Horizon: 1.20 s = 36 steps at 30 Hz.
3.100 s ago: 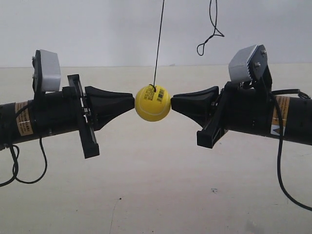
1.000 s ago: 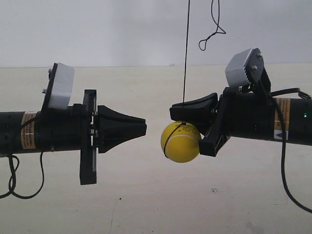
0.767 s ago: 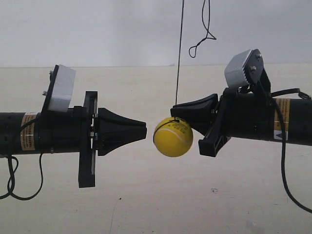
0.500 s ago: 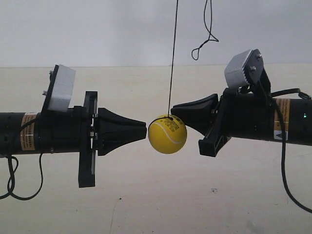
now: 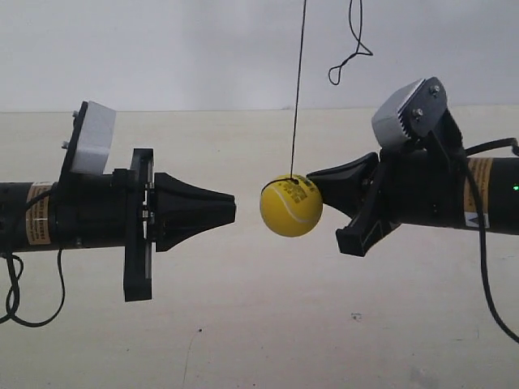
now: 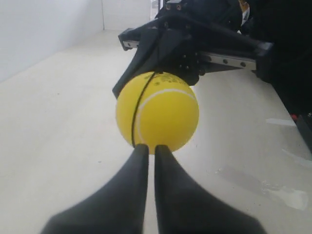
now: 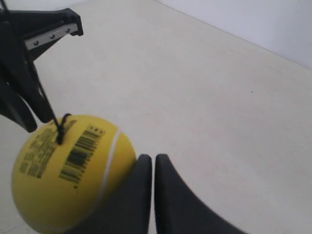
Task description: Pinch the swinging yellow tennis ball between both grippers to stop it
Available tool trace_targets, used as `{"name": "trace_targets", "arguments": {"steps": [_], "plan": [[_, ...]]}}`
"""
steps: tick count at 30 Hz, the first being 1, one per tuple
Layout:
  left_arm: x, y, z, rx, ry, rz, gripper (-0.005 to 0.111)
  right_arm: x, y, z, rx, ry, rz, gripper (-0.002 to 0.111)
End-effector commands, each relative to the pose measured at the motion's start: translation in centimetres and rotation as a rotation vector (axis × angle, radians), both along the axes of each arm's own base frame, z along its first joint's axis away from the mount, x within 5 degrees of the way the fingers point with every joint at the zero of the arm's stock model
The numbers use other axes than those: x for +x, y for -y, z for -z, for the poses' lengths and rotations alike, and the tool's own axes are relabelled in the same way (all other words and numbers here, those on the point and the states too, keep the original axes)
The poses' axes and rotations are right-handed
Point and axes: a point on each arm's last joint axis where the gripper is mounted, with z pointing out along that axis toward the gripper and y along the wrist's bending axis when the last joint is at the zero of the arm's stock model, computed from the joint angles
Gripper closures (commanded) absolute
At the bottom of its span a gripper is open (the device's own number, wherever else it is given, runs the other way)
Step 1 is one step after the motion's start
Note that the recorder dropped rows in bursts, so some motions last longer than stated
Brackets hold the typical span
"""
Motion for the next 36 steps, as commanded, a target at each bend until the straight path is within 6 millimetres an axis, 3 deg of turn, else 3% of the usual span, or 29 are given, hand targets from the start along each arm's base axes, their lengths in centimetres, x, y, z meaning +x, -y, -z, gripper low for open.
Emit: {"name": "trace_targets", "arguments": {"steps": [1, 13, 36], "plan": [[-0.2, -0.1, -0.2, -0.008, -0.004, 0.007, 0.102, -0.6, 0.1, -1.0, -0.012, 0.008, -0.012, 0.108], [-0.2, -0.1, -0.2, -0.008, -0.006, 0.009, 0.102, -2.0, -0.7, -1.5, 0.069, -0.029, -0.178, 0.108], [-0.2, -0.1, -0.3, -0.013, -0.020, 0.002, 0.102, -2.5, -0.9, -1.6, 0.086, -0.034, -0.238, 0.108]]}}
